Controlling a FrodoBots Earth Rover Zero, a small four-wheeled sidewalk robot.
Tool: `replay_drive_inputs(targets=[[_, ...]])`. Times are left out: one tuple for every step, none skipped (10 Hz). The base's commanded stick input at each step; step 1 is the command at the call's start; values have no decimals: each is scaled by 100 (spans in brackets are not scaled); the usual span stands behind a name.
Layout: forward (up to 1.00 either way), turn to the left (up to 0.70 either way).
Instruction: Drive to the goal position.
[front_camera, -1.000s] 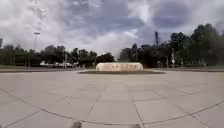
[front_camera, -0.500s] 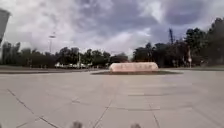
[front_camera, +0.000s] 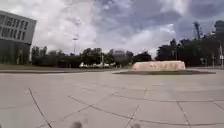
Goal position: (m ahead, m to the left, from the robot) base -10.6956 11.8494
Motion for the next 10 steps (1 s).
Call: replay_drive_inputs(targets=[[70,35],[70,35],[70,35],[70,35],[70,35],[70,35],[70,35],[70,35],[70,35],[70,35]])
